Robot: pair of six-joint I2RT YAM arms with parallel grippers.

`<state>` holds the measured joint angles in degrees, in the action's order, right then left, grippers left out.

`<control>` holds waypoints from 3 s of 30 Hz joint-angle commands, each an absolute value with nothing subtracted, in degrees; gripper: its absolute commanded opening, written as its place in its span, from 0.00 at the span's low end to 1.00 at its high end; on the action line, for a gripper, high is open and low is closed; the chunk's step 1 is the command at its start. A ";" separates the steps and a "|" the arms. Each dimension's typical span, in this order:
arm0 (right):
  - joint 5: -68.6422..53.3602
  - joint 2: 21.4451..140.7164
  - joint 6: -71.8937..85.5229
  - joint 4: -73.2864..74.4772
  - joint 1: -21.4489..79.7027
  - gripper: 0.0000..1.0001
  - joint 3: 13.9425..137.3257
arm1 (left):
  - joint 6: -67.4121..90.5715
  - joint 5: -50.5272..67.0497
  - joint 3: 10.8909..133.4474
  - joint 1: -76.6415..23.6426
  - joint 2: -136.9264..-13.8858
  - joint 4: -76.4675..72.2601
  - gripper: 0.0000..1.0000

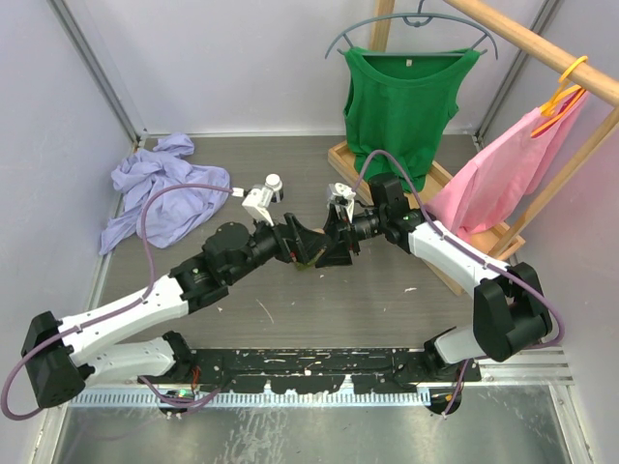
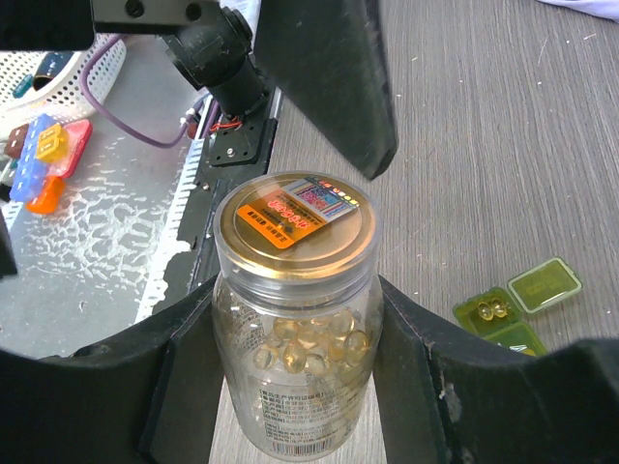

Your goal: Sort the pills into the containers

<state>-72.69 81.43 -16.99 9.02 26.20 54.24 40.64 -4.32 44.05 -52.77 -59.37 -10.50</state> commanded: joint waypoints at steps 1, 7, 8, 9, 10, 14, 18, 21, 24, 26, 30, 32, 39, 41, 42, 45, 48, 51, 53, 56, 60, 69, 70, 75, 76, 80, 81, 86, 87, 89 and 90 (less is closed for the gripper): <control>-73.55 80.84 -16.78 7.56 26.46 0.01 56.68 | 42.19 -11.06 48.16 -54.52 -61.14 -5.57 0.82; -73.53 80.60 -16.80 7.65 26.46 0.01 56.63 | 42.79 -10.38 49.52 -54.57 -63.15 -4.79 0.65; -73.50 80.60 -16.77 7.65 26.46 0.01 56.68 | 42.88 -10.29 49.61 -54.52 -63.42 -4.71 0.65; -73.51 80.64 -16.78 7.65 26.46 0.01 56.61 | 42.89 -10.22 49.70 -54.51 -63.56 -4.62 0.65; -73.56 80.60 -16.81 7.65 26.49 0.01 56.62 | 42.91 -10.20 49.77 -54.55 -63.81 -4.51 0.64; -73.56 80.51 -16.74 7.65 26.49 0.01 56.66 | 43.09 -9.98 50.00 -54.57 -64.35 -4.83 0.64; -73.54 80.51 -16.79 7.65 26.46 0.01 56.66 | 42.64 -9.15 50.09 -54.52 -65.26 -6.02 0.50; -73.60 80.36 -16.81 7.73 26.51 0.01 56.72 | 41.48 -8.55 49.65 -54.56 -65.29 -6.64 0.37; -73.66 80.42 -16.80 7.73 26.51 0.01 56.63 | 39.28 -6.96 48.02 -54.54 -64.37 -9.76 0.18; -73.81 80.51 -16.78 7.73 26.47 0.01 56.63 | 37.20 -4.93 46.56 -54.49 -63.65 -12.68 0.10; -74.85 80.58 -16.94 7.74 26.51 0.01 56.64 | 31.47 4.04 43.16 -53.21 -62.32 -19.60 0.07; -75.34 80.66 -16.92 7.73 26.53 0.01 56.50 | 29.57 10.52 41.77 -51.75 -62.11 -23.01 0.05; -75.81 80.84 -17.15 7.56 26.51 0.01 56.20 | 30.27 18.75 41.14 -49.24 -63.57 -27.95 0.00; -75.93 80.86 -17.22 7.56 26.50 0.11 56.19 | 30.15 17.47 40.86 -49.11 -63.52 -27.33 0.00; -75.81 80.82 -17.29 7.56 26.46 0.26 56.04 | 30.03 16.57 40.53 -49.05 -63.28 -26.97 0.00; -75.55 80.61 -17.53 7.56 26.48 0.52 55.85 | 29.35 14.04 39.29 -49.17 -62.13 -25.57 0.00; -74.58 80.61 -17.45 7.64 26.52 0.72 55.88 | 28.24 11.68 37.72 -49.15 -60.40 -24.25 0.00; -73.37 80.81 -17.49 7.81 26.47 0.84 55.82 | 27.20 9.16 35.90 -49.05 -58.79 -22.53 0.00; -73.15 80.94 -17.50 7.82 26.51 0.87 55.88 | 26.83 7.79 34.65 -49.05 -57.76 -21.83 0.00; -72.24 81.28 -17.49 7.90 26.46 0.90 55.95 | 26.17 6.10 33.18 -49.04 -56.21 -20.82 0.00; -69.06 81.56 -19.91 10.05 26.43 0.92 56.56 | 23.76 -5.71 30.61 -48.80 -53.08 -15.02 0.00; -64.15 82.28 -25.57 13.18 26.20 0.92 56.42 | 28.43 -29.56 22.60 -36.41 -46.61 -9.64 0.00; -63.54 82.51 -25.90 13.18 26.20 0.92 56.23 | 29.22 -30.01 22.05 -34.16 -46.65 -10.21 0.00; -60.38 84.60 -26.36 13.27 26.20 0.92 56.29 | 29.55 -32.94 22.41 -26.06 -51.10 -11.33 0.00; -60.07 85.12 -26.10 13.23 26.26 0.92 56.30 | 29.60 -32.96 22.80 -24.63 -52.45 -11.46 0.00; -59.34 86.66 -23.51 11.79 26.22 0.92 56.19 | 32.55 -30.95 23.78 -18.34 -57.73 -12.82 0.00; -59.15 86.84 -22.71 11.17 26.24 0.92 55.99 | 33.84 -30.70 24.38 -16.93 -59.02 -12.31 0.00; -58.35 87.74 -21.10 9.82 26.24 0.92 55.66 | 36.71 -31.95 29.20 -13.47 -64.23 -7.44 0.03; -58.16 87.88 -20.89 9.58 26.29 0.92 55.57 | 36.99 -32.02 30.54 -13.47 -64.63 -5.65 0.08; -57.54 88.29 -20.22 9.04 26.19 0.92 55.46 | 37.45 -31.44 32.85 -13.50 -64.95 -2.30 0.20; -57.24 88.51 -19.91 8.79 26.20 0.92 55.39 | 37.13 -30.56 33.63 -13.45 -64.88 -1.28 0.25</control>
<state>-58.46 88.05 -21.85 12.12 26.20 54.24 35.33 -29.74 28.38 -13.72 -65.04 -5.52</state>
